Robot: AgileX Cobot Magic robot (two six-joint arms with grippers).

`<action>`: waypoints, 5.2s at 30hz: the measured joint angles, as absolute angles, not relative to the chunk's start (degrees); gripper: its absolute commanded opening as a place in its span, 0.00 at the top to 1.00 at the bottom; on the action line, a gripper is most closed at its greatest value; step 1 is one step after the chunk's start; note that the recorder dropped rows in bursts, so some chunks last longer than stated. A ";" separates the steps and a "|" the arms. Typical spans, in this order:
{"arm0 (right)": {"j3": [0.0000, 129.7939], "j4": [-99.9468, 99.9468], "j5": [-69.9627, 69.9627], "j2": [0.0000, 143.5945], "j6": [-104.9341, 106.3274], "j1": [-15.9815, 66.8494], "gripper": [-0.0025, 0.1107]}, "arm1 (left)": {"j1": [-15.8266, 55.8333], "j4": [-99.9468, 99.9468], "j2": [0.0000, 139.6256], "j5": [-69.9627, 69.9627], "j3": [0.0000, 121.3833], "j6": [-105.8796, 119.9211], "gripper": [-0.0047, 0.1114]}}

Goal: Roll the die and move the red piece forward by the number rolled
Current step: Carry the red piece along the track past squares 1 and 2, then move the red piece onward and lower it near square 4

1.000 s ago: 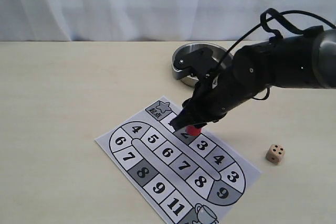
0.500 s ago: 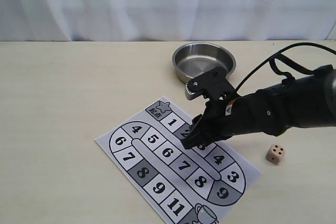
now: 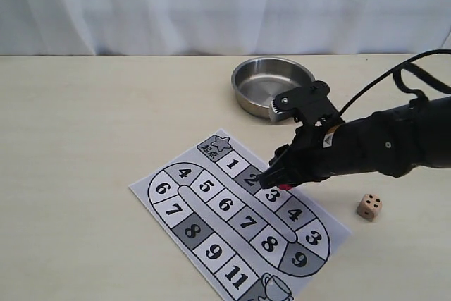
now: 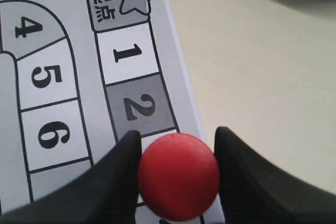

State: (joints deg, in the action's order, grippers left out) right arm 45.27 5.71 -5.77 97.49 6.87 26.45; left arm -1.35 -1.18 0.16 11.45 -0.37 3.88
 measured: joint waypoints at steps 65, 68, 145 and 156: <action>35.24 7.82 4.01 95.51 6.76 28.08 0.65 | -1.35 -1.18 0.16 11.45 -0.37 3.88 0.96; 37.93 10.28 0.00 95.51 6.76 28.08 0.77 | -1.35 -1.18 0.16 11.45 -0.37 3.88 0.96; 53.38 12.95 -25.80 95.51 6.73 20.99 0.94 | -1.35 -1.18 0.16 11.45 -0.37 3.88 0.96; 49.11 16.86 -15.50 97.16 12.38 20.99 0.94 | -1.35 -1.18 0.16 11.45 -0.37 3.88 0.96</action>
State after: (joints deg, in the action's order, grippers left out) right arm 49.11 16.86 -15.50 97.16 12.38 20.99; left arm -1.35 -1.18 0.16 11.45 -0.37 3.88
